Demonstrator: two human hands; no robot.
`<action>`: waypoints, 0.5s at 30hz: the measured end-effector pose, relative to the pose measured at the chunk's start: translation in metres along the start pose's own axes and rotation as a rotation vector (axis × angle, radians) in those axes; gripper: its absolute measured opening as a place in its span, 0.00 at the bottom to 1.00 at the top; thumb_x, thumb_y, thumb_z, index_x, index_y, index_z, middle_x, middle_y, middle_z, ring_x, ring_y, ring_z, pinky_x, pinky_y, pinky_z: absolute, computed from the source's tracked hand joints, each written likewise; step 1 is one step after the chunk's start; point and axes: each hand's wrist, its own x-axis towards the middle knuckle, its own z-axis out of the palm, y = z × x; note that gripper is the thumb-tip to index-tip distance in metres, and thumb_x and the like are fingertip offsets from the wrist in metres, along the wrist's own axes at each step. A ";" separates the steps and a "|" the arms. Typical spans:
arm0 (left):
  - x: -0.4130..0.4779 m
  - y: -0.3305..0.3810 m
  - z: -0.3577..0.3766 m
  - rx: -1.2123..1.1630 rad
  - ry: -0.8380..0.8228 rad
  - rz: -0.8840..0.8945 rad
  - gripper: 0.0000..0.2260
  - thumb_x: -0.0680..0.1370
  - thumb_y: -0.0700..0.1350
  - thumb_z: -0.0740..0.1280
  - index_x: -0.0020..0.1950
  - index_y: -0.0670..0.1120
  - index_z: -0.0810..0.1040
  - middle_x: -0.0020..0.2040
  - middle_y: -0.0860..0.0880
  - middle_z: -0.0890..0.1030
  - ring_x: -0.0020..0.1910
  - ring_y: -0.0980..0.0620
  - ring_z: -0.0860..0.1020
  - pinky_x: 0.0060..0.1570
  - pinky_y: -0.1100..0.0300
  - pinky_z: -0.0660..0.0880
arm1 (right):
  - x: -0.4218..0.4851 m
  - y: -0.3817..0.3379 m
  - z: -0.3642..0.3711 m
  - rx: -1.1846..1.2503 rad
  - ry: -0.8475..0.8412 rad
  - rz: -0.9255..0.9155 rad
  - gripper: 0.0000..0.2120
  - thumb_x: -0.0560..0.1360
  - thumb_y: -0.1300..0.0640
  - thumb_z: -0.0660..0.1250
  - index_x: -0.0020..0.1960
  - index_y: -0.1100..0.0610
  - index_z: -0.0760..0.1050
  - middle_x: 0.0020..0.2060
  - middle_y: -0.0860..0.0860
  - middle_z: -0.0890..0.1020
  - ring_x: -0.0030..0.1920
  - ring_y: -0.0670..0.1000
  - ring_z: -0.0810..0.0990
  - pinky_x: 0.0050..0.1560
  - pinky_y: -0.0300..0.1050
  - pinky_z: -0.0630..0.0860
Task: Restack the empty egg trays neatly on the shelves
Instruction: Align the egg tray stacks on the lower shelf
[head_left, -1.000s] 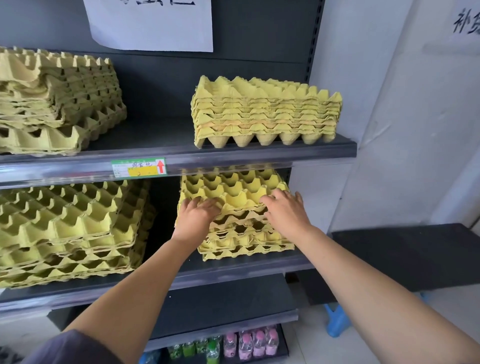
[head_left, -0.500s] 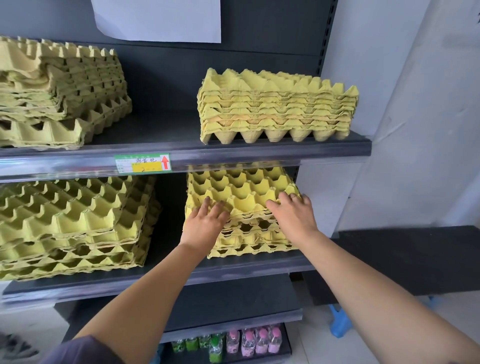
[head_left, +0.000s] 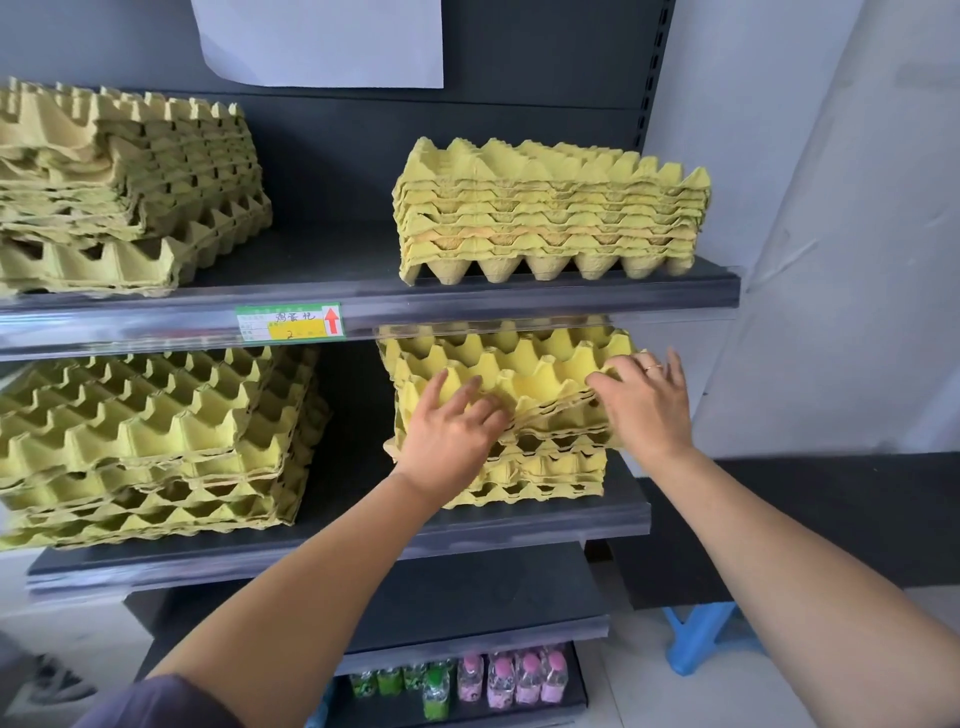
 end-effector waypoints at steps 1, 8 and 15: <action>0.004 0.007 0.000 -0.009 -0.004 0.003 0.13 0.65 0.39 0.74 0.49 0.46 0.83 0.49 0.49 0.84 0.56 0.44 0.80 0.59 0.39 0.71 | -0.001 0.005 0.001 -0.003 -0.007 0.017 0.18 0.57 0.68 0.79 0.44 0.55 0.83 0.47 0.57 0.83 0.52 0.63 0.78 0.63 0.72 0.61; 0.012 0.028 0.008 -0.141 -0.153 -0.034 0.19 0.60 0.40 0.79 0.48 0.47 0.82 0.44 0.51 0.83 0.51 0.46 0.81 0.34 0.53 0.78 | -0.016 0.009 0.012 0.062 -0.218 0.039 0.20 0.73 0.66 0.66 0.63 0.56 0.76 0.64 0.59 0.74 0.64 0.63 0.70 0.65 0.58 0.70; 0.006 0.011 -0.007 -0.260 -0.011 -0.061 0.12 0.73 0.51 0.70 0.54 0.47 0.80 0.50 0.50 0.81 0.52 0.46 0.79 0.54 0.48 0.74 | -0.027 -0.010 -0.002 0.189 0.105 0.050 0.11 0.71 0.60 0.69 0.53 0.57 0.78 0.52 0.56 0.79 0.51 0.59 0.78 0.51 0.56 0.77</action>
